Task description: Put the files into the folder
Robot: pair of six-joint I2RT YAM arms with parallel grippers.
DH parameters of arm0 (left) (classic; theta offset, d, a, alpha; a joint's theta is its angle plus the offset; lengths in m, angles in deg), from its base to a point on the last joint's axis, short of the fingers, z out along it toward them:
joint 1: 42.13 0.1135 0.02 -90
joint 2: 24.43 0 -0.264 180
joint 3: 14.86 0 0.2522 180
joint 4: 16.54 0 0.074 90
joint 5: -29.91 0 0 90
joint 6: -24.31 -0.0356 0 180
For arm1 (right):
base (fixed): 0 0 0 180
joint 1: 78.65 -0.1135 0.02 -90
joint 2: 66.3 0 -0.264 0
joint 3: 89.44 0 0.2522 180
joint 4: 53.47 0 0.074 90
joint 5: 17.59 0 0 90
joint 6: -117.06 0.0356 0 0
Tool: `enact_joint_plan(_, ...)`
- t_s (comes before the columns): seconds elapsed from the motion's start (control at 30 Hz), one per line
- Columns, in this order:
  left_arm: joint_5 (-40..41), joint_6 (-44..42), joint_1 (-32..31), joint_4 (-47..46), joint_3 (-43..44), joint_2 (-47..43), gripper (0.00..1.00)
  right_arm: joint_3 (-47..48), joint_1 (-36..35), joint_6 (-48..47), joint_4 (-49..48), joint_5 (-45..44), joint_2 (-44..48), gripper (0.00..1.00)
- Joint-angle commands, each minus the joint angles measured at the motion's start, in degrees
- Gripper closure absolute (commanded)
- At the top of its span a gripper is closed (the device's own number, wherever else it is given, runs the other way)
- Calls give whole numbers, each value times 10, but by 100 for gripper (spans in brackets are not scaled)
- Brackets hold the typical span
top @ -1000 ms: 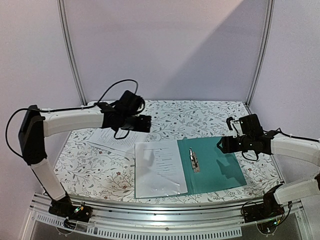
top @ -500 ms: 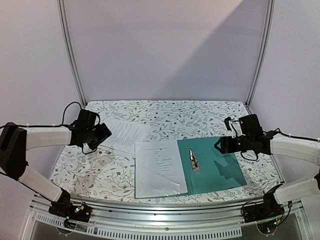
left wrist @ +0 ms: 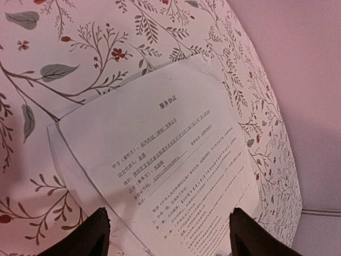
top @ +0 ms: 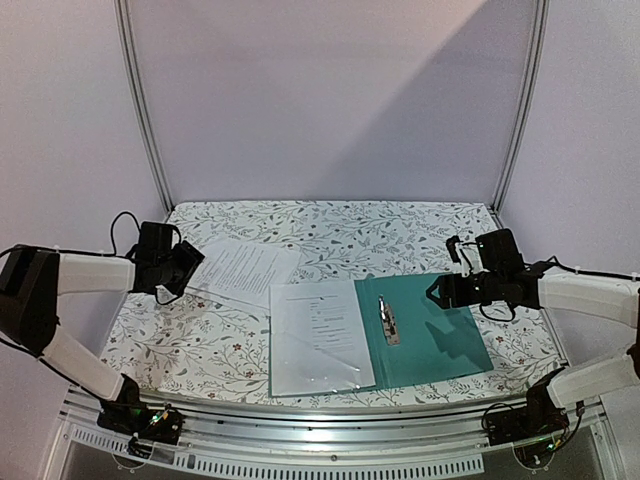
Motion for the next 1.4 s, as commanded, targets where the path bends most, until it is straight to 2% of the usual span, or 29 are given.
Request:
enact_joint_plan(0.0, -28, 15, 17, -18, -8, 29, 23, -12, 4, -5, -2, 5, 0, 27)
enact_joint_plan(0.23, -66, -20, 36, -17, 27, 91, 23, -12, 3, -4, -2, 10, 0, 27)
enact_joint_plan(0.63, -82, 3, 53, -52, 15, 118, 24, -17, 3, -4, -5, 15, -2, 27)
enact_joint_plan(1.07, -81, 19, 54, -59, -9, 109, 25, -17, 3, -2, -8, 24, -10, 27)
enact_joint_plan(1.17, -75, 25, 53, -87, -16, 114, 26, -15, 3, -2, -9, 26, -13, 27)
enact_joint_plan(1.37, -61, 26, 53, -219, -44, 120, 28, -13, 3, 1, -11, 33, -17, 27)
